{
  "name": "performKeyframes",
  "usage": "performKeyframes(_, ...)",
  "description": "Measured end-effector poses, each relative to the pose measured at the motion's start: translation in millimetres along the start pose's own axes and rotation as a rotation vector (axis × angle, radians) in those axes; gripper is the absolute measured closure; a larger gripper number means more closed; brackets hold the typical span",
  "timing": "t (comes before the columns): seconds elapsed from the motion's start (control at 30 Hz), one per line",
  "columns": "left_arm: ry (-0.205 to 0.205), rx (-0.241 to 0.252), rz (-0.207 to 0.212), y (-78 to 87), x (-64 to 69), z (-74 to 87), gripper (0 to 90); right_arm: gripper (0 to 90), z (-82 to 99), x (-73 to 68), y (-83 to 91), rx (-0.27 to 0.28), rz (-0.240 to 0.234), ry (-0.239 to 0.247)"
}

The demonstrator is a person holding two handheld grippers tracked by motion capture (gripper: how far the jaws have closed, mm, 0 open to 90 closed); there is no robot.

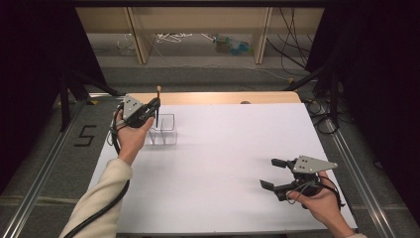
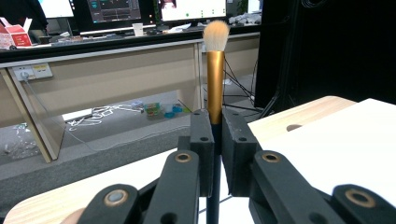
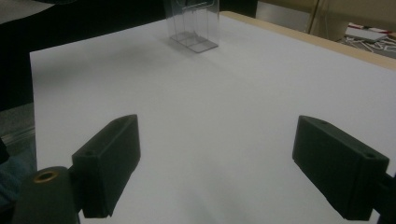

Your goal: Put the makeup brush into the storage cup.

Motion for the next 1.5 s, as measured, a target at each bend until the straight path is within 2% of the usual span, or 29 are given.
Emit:
performKeyframes(1.33, -0.002, -0.031, -0.006, -1.8, -0.5, 11.2, 83.2, 16.0, 0.1, -0.1, -0.2, -0.002, -0.005, 0.0)
performKeyframes(1.37, 0.0, -0.033, -0.006, -1.9, -0.3, 11.7, 83.3, 16.0, 0.3, -0.2, -2.9, 0.025, -0.024, -0.003)
performKeyframes(1.4, 0.001, -0.032, -0.005, -2.2, -0.2, 12.3, 83.3, 16.0, 0.3, -0.2, -3.2, 0.027, -0.028, -0.004)
performKeyframes(1.43, -0.002, -0.034, -0.003, -2.3, -0.2, 12.9, 83.2, 16.0, 0.1, -0.2, -0.8, 0.005, -0.009, -0.003)
performKeyframes(1.5, -0.006, -0.036, -0.005, -2.6, -0.4, 13.8, 83.3, 16.0, 0.0, -0.2, -0.1, -0.001, -0.005, -0.002)
Point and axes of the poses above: each handheld gripper's, and its own axes: y roughly backward along the jaws, z roughly out of its underside, x roughly to its right, the point moved 2 cm from there along -y, roughly forward along the jaws, and after that the axes turned 14 degrees about -y, right-handed, at the moved point
